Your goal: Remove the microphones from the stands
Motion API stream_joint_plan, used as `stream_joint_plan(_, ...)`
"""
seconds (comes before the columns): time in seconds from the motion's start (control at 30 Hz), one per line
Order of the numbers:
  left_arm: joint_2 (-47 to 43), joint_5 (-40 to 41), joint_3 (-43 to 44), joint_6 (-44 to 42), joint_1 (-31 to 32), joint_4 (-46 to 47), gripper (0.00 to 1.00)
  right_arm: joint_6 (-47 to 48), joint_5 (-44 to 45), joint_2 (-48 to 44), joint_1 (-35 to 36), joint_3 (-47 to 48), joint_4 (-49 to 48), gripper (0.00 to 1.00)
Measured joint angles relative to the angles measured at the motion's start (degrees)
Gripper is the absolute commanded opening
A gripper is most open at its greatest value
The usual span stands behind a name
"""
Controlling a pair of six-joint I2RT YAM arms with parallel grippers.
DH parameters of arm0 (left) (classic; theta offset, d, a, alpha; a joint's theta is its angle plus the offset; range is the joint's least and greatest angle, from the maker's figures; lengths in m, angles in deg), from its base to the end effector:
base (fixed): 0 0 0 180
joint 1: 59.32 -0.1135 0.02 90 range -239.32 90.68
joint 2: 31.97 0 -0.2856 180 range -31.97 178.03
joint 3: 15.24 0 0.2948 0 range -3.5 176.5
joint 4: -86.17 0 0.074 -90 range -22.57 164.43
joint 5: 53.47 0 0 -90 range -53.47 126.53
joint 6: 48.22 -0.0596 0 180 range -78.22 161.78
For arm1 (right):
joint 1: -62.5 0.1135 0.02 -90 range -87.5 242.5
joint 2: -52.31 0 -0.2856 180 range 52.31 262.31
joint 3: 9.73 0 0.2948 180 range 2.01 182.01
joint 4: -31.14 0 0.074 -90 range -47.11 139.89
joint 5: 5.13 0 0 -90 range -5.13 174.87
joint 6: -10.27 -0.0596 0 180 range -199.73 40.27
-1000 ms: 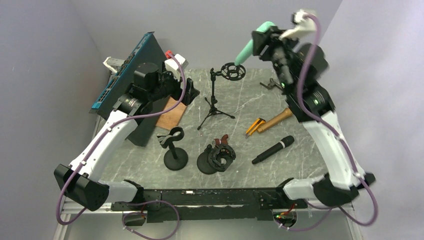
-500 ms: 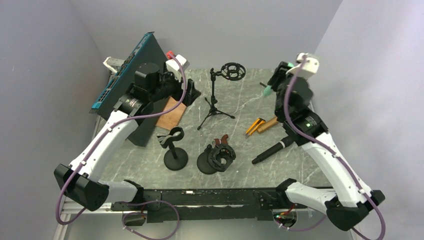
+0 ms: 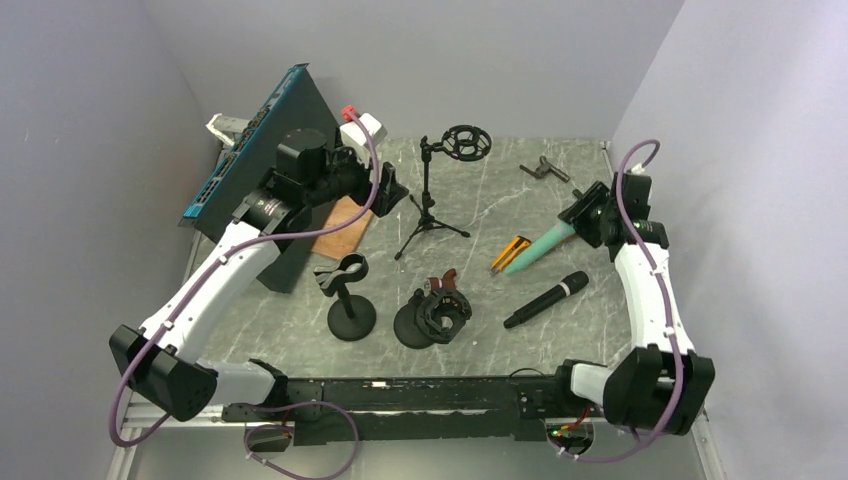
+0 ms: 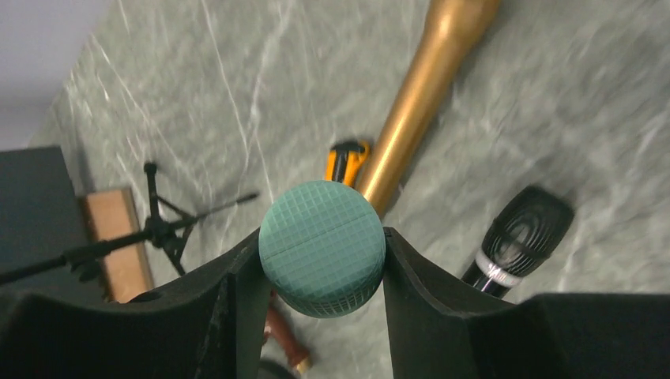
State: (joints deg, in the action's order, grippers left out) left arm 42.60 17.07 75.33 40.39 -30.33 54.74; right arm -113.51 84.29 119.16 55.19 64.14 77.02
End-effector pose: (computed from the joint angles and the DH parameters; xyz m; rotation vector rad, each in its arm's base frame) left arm 0.2991 -0.1884 0.4354 0.7209 1.7295 -0.6468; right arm 0.3019 -0.0381 0.3283 0.7887 2.1200 0.2589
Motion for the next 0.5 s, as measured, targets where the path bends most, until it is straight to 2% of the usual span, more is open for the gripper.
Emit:
stream_joint_plan(0.07, 0.0, 0.2, 0.0, -0.1, 0.2, 0.0, 0.96, -1.9, -6.9, 1.6, -3.0, -3.4, -0.2, 0.0)
stream_joint_plan(0.2, 0.0, 0.5, 0.0, -0.1, 0.4, 0.0, 0.96, -4.4, -14.9, 4.1, -6.4, -9.4, -1.1, 0.0)
stream_joint_plan(0.3, 0.0, 1.0, 0.0, -0.4, 0.6, -0.1, 0.96, -5.1, -16.6, 6.5, -7.3, -10.0, -1.6, 0.0)
stream_joint_plan(0.5, 0.0, 1.6, 0.0, -1.0, 1.0, -0.2, 0.96, -5.9, -16.0, 10.8, -7.9, -10.4, -5.7, 0.15)
